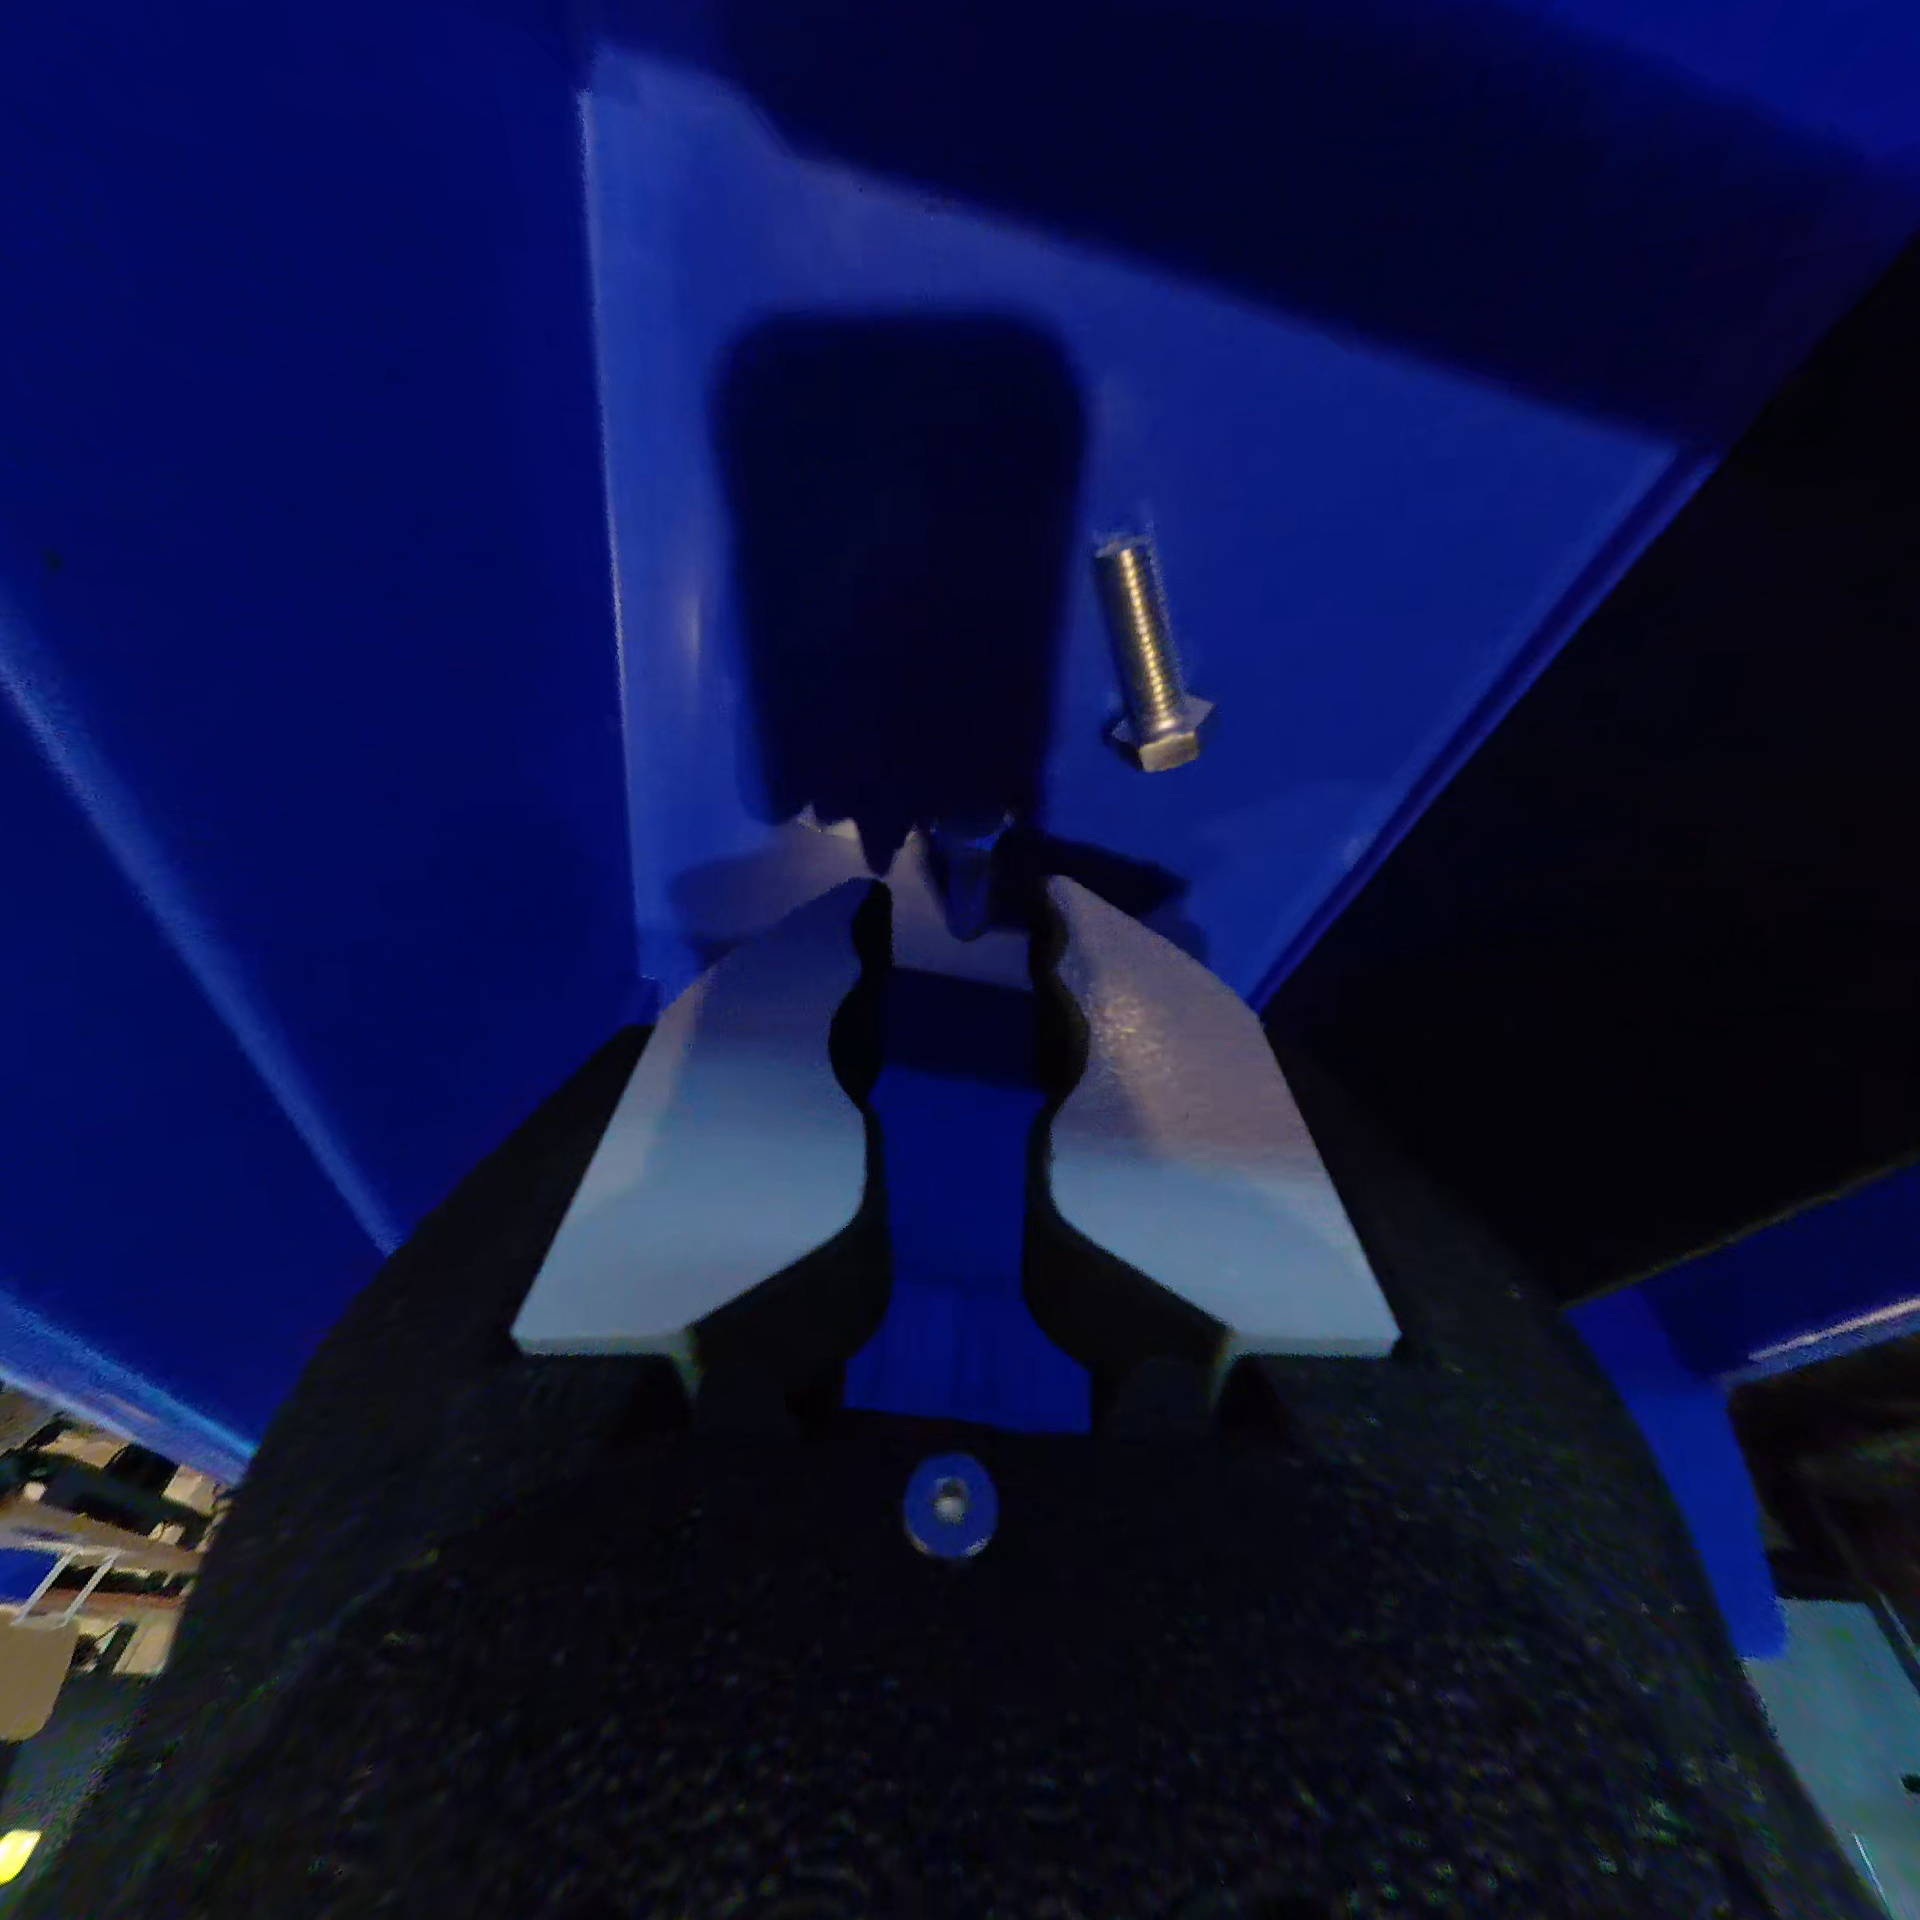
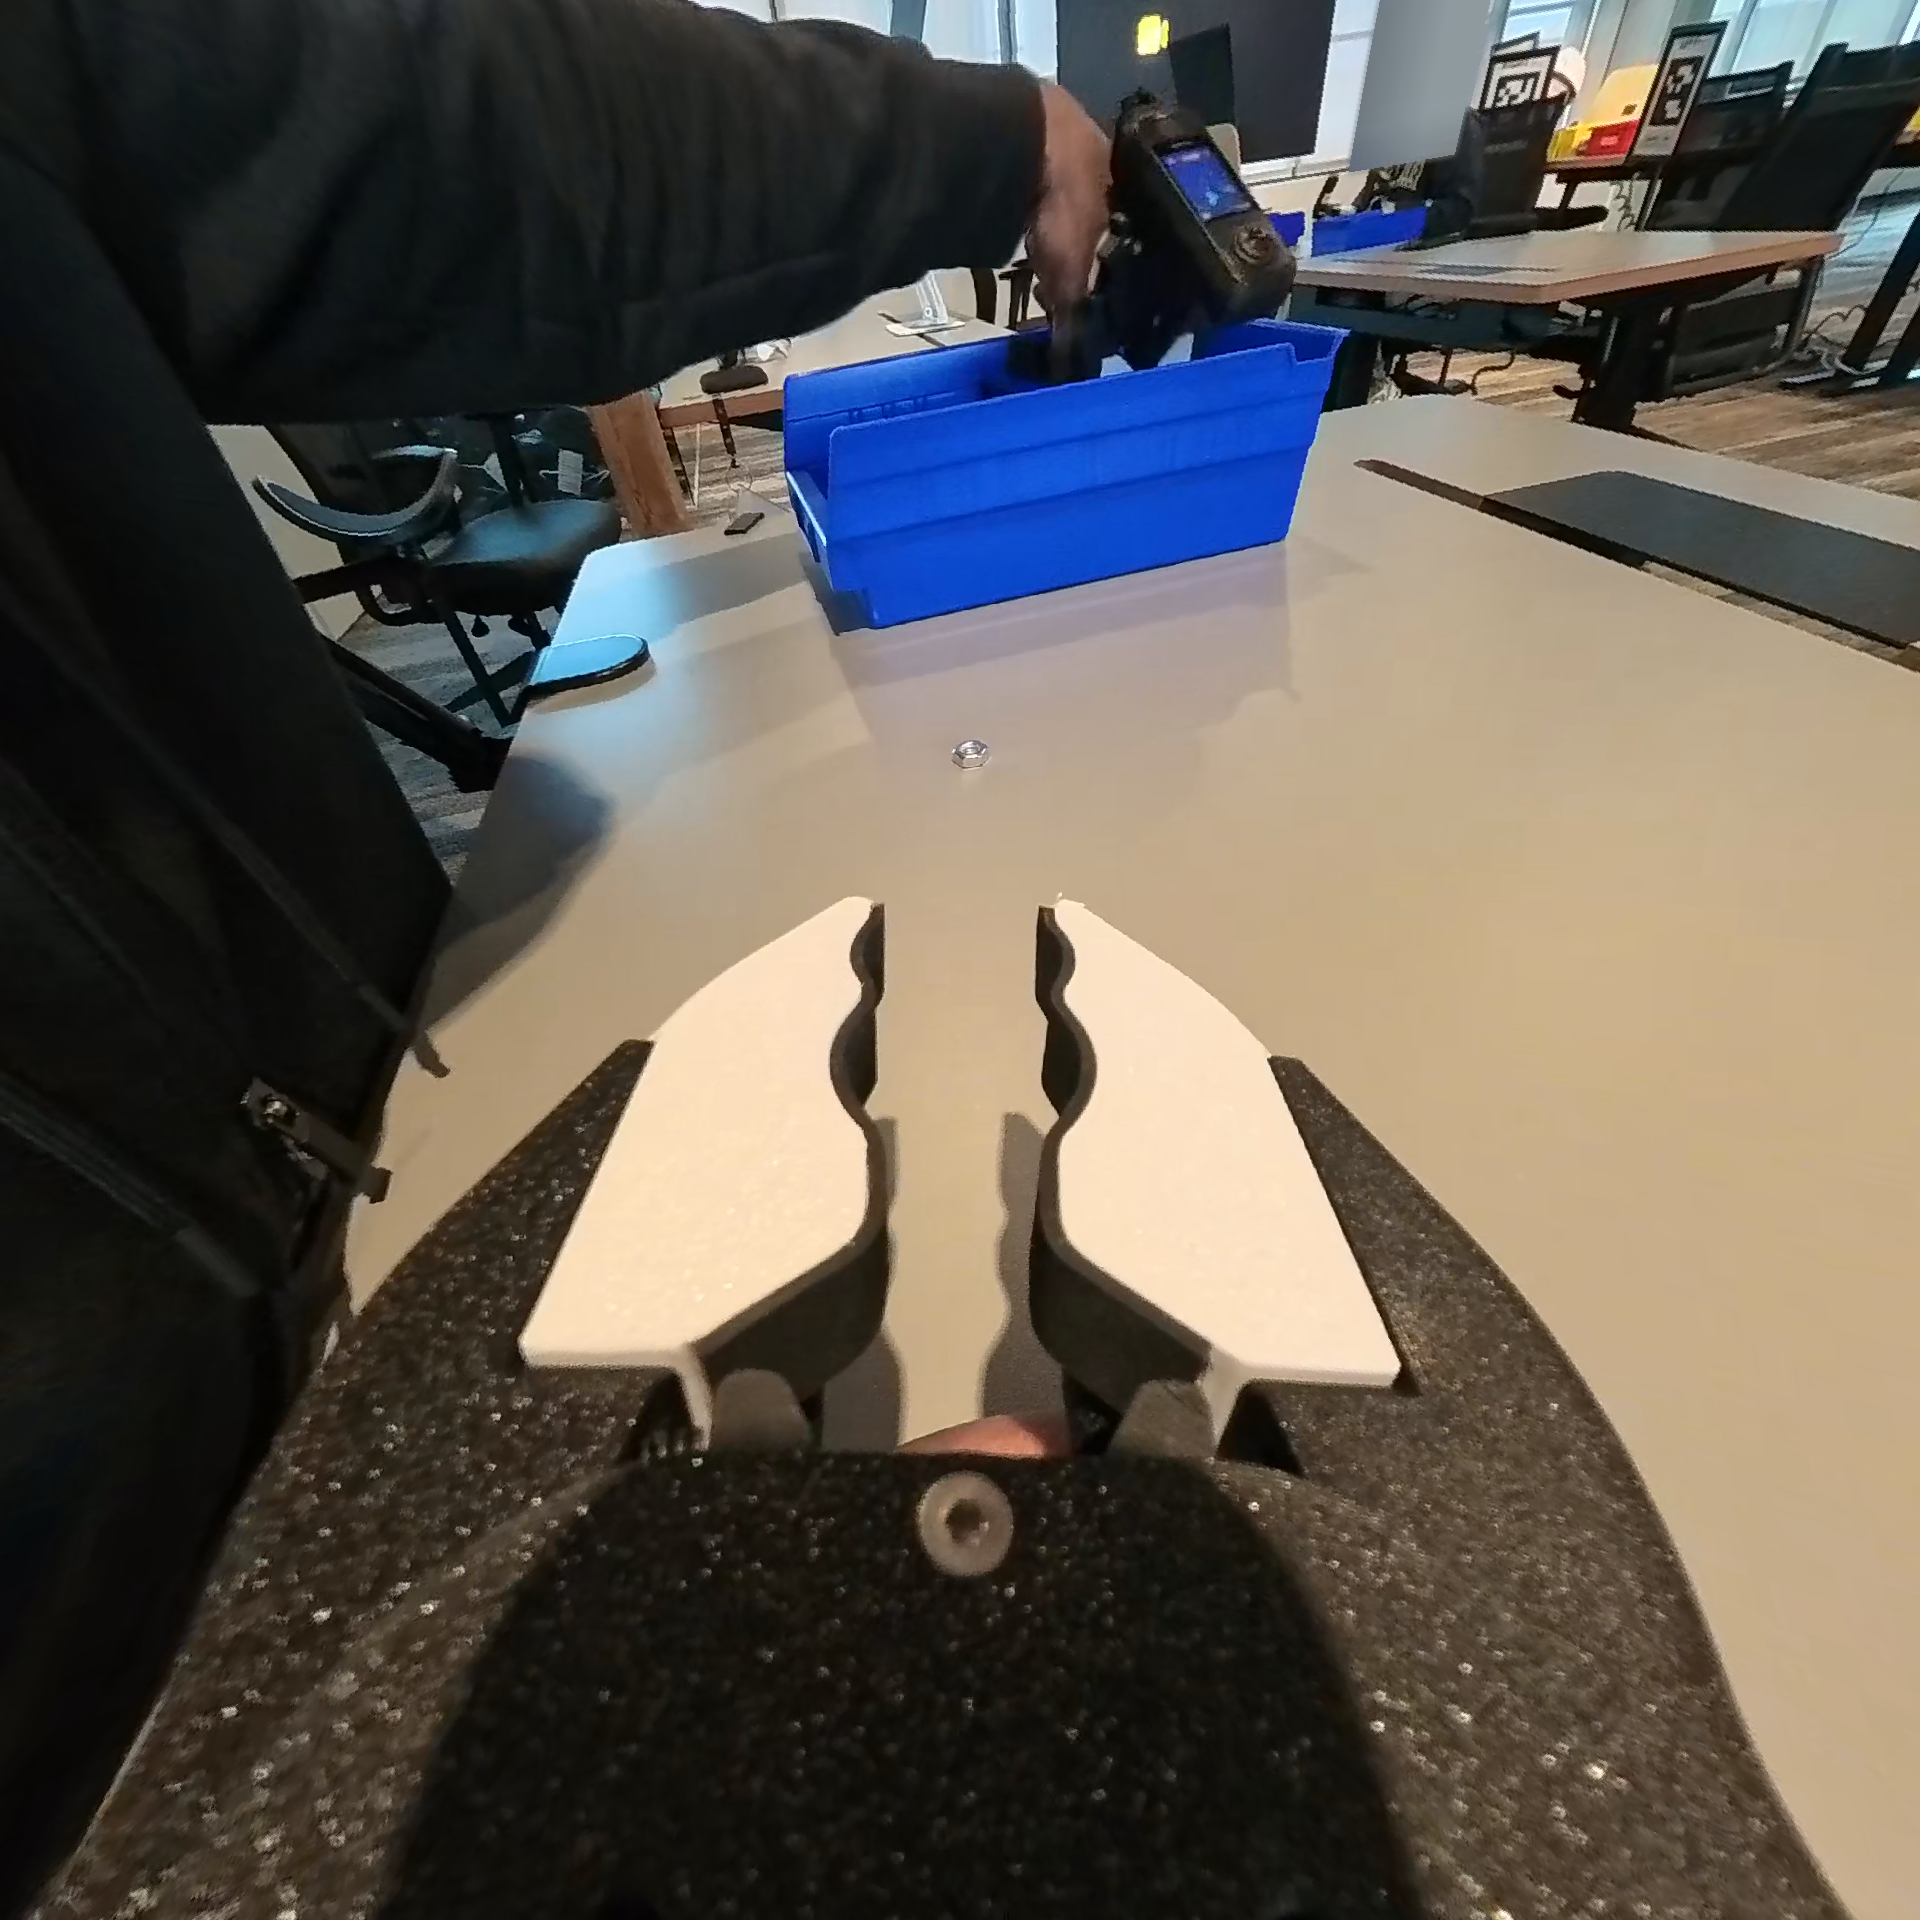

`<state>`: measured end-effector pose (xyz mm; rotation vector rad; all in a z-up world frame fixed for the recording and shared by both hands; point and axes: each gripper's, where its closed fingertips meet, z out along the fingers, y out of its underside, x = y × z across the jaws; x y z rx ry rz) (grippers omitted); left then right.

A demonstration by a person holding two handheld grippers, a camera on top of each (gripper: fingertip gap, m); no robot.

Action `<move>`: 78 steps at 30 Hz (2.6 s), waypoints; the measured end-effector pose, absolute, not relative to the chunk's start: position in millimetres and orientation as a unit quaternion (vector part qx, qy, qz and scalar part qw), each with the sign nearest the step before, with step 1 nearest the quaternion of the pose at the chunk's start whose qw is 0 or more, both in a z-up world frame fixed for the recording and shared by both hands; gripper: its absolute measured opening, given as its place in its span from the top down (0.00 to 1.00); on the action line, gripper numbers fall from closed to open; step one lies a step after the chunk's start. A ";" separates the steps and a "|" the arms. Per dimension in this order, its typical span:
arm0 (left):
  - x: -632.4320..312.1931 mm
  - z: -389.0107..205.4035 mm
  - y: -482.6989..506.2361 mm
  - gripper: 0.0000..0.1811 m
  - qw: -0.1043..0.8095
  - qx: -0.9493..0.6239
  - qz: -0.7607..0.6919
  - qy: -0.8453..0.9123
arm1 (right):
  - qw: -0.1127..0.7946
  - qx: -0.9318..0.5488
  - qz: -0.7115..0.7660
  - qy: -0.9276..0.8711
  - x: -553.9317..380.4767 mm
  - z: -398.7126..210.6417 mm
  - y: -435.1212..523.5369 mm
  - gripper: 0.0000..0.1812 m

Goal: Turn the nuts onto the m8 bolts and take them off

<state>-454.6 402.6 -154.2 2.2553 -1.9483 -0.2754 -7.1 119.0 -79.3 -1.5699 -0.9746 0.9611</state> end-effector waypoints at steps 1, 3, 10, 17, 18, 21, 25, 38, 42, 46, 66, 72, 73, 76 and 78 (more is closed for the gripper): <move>-454.3 -153.8 402.6 0.86 0.078 0.750 -0.093 -0.650 | 0.505 -0.650 0.398 -0.404 -7.3 -79.4 119.0 0.85; -449.9 -155.5 402.9 0.87 0.076 0.753 -0.084 -0.648 | 0.507 -0.650 0.396 -0.404 -7.1 -79.1 118.9 0.85; -452.0 -163.0 399.9 0.92 0.092 0.760 -0.084 -0.638 | 0.513 -0.647 0.390 -0.406 -5.9 -78.5 117.9 0.85; -459.6 -151.4 407.0 0.95 0.029 0.783 -0.112 -0.611 | 0.521 -0.641 0.379 -0.417 -2.8 -78.5 112.6 0.85; -459.3 -142.8 410.5 0.95 0.008 0.787 -0.123 -0.605 | 0.523 -0.640 0.376 -0.418 -2.1 -78.4 111.4 0.85; -438.3 -100.1 420.2 0.95 -0.085 0.793 -0.141 -0.587 | 0.528 -0.636 0.375 -0.420 0.2 -76.8 108.2 0.85; -343.1 -28.7 416.2 0.95 -0.255 0.767 -0.085 -0.583 | 0.541 -0.633 0.375 -0.407 3.8 -71.8 111.0 0.85; 53.3 -45.5 223.3 0.96 -0.517 0.644 0.440 -0.353 | 0.666 -0.643 0.236 -0.295 72.6 -38.9 148.7 0.86; 64.8 -75.1 199.8 0.95 -0.545 0.684 0.356 -0.330 | 0.655 -0.664 0.254 -0.255 89.0 -43.7 159.2 0.85; 60.6 -107.0 186.4 0.95 -0.498 0.731 0.235 -0.404 | 0.624 -0.688 0.276 -0.246 84.8 -55.1 161.9 0.85; 37.2 -144.0 167.6 0.73 -0.397 0.807 0.217 -0.380 | 0.580 -0.739 0.237 -0.249 83.5 -84.1 168.4 0.85; 11.2 -43.0 202.6 0.67 -0.547 0.731 0.342 -0.221 | 0.599 -0.724 0.261 -0.220 87.6 -74.0 168.2 0.84; 0.7 -23.7 219.9 0.67 -0.574 0.711 0.371 -0.164 | 0.608 -0.714 0.270 -0.219 84.3 -68.4 165.9 0.84; -11.9 -4.8 264.8 0.67 -0.568 0.690 0.449 -0.015 | 0.642 -0.672 0.293 -0.222 59.7 -41.5 152.9 0.80; 6.2 -3.9 279.2 0.65 -0.562 0.683 0.466 0.017 | 0.670 -0.640 0.299 -0.229 33.7 -21.6 141.0 0.77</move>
